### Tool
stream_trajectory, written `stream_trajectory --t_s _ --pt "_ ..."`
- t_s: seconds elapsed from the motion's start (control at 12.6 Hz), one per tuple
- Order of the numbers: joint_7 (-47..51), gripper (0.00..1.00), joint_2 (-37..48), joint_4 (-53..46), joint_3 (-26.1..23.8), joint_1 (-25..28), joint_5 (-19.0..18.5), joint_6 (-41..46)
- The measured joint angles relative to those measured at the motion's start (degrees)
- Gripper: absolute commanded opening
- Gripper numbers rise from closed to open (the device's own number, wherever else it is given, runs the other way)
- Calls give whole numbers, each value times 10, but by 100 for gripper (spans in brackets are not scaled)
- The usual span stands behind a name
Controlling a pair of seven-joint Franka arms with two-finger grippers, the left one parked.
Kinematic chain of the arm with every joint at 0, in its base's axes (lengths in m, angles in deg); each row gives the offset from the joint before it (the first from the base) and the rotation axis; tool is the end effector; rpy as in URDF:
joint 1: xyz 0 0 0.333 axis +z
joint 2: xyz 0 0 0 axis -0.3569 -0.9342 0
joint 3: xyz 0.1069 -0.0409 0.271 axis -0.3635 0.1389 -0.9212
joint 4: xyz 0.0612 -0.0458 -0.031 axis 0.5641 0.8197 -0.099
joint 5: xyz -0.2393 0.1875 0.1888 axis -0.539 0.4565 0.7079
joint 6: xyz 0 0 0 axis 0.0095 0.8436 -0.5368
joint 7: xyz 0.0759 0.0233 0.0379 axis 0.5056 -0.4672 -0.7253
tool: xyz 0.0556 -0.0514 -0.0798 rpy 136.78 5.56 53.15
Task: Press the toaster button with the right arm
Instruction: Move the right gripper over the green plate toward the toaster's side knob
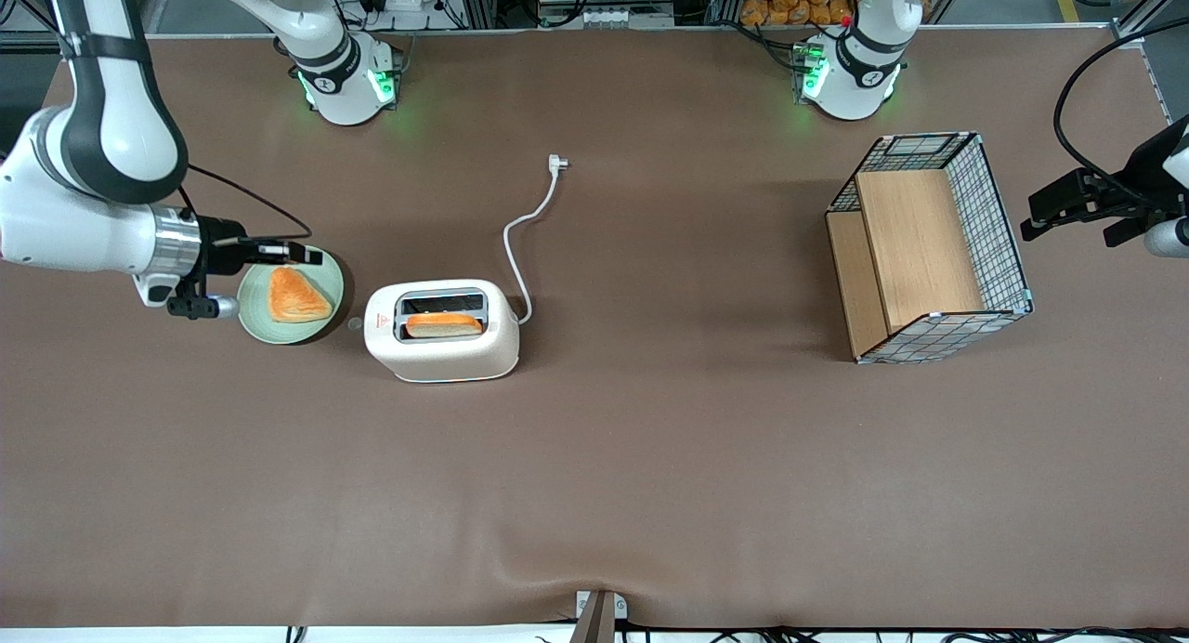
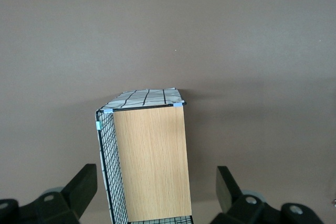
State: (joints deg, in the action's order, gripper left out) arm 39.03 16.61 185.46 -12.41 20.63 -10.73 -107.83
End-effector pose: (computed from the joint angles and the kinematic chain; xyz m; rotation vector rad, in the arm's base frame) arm 0.5017 0.0195 0.3614 -2.6003 0.1894 0.3785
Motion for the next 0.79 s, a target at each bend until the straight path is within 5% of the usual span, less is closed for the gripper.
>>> stream_trajectory --t_s 0.79 --pt "-51 0 -47 -5 1 0 63 -71"
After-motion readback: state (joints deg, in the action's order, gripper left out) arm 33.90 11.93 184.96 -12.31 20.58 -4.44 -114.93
